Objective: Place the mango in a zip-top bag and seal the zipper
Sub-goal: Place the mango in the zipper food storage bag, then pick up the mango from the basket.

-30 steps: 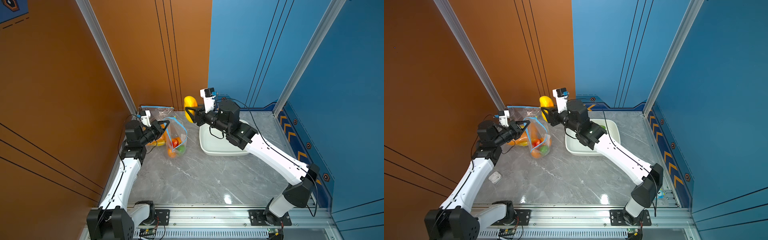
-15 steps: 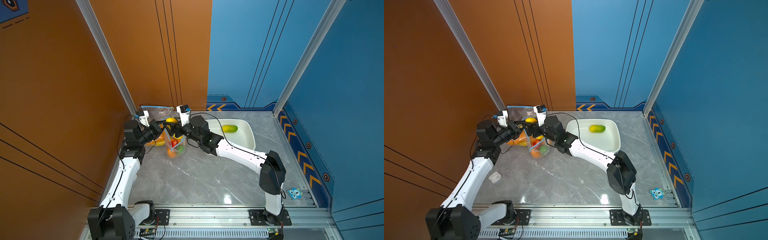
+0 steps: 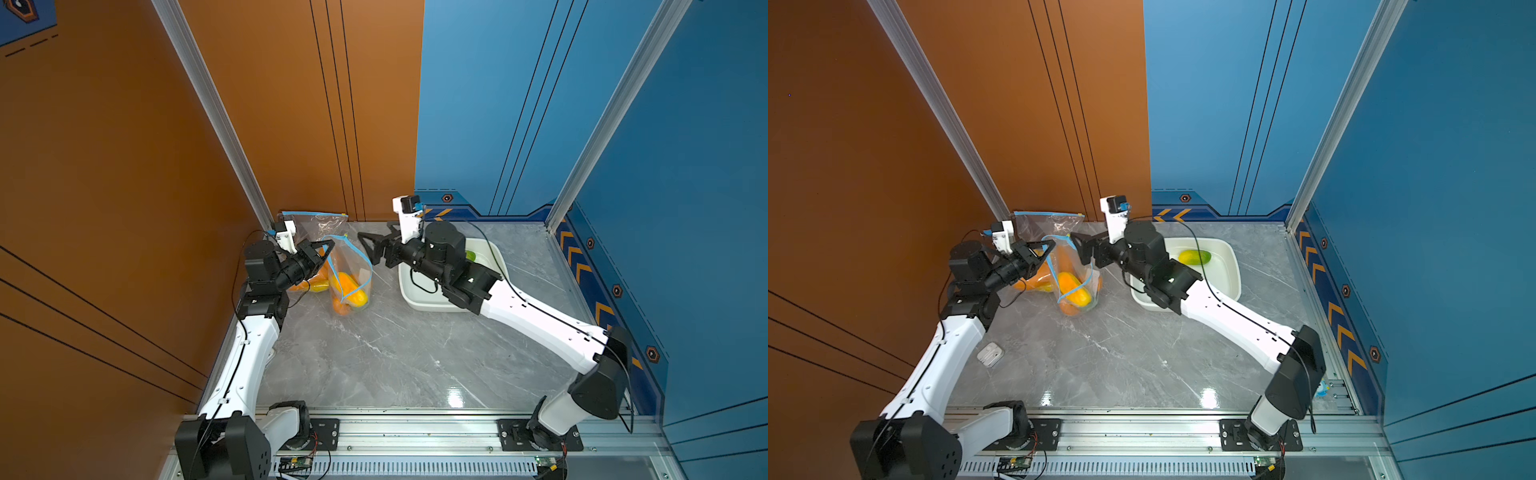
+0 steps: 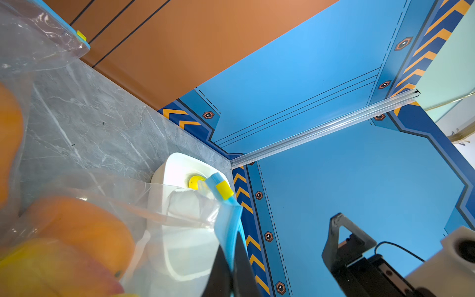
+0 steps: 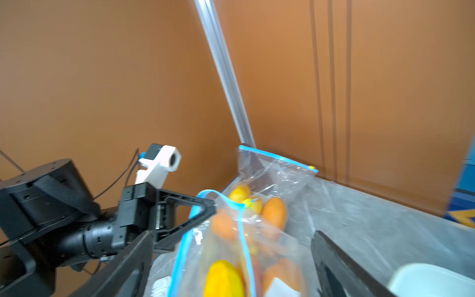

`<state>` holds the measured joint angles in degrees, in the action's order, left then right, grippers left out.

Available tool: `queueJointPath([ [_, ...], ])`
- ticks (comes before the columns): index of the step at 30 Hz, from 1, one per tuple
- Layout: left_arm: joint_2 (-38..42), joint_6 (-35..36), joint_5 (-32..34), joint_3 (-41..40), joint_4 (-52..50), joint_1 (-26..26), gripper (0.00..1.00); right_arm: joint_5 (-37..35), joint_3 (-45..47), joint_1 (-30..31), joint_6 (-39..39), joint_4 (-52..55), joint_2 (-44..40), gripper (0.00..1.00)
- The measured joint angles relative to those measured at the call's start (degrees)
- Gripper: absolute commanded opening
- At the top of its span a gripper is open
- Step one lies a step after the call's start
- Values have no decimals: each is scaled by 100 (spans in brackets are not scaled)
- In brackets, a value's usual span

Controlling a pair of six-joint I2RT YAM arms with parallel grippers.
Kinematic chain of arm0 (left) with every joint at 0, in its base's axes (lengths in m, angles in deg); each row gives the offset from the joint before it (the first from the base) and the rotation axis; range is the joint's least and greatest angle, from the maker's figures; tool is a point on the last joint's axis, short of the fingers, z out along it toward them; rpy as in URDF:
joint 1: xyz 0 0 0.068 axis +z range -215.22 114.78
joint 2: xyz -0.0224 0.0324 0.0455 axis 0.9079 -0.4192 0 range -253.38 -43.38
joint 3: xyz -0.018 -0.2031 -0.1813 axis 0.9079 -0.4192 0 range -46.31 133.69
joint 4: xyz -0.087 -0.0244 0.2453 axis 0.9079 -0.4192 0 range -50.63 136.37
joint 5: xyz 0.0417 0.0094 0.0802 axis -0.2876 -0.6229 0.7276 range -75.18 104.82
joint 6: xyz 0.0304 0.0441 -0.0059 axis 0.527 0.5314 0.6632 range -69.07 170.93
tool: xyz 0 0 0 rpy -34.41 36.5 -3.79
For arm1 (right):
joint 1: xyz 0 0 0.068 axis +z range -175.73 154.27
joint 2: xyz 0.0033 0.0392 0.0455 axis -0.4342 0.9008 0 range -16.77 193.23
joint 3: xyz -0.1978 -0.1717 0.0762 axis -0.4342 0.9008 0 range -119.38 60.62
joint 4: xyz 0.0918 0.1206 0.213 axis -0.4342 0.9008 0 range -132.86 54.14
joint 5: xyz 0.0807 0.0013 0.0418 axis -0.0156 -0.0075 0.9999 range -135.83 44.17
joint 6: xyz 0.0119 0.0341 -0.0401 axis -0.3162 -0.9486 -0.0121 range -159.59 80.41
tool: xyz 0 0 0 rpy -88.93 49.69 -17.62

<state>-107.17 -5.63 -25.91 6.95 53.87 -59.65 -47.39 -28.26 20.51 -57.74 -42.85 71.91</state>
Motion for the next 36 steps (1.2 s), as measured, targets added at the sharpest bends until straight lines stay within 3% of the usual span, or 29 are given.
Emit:
queueJointPath([
  [5, 94, 2, 0, 0, 2, -9, 0, -173, 345, -1808, 468, 1322, -450, 100],
  [11, 92, 20, 24, 0, 0, -76, 0, 140, 632, -3001, 693, 2396, 774, 100],
  [15, 90, 22, 35, 0, 0, -116, 0, 216, 35, -3220, 787, 2977, 1871, 100],
  [22, 90, 44, 83, 0, 0, -188, 0, 293, -1974, -3237, 455, 3788, 3716, 100],
  [36, 90, 129, 133, 0, 0, -227, 0, 251, -2726, -3274, -1615, 3895, 4520, 100],
])
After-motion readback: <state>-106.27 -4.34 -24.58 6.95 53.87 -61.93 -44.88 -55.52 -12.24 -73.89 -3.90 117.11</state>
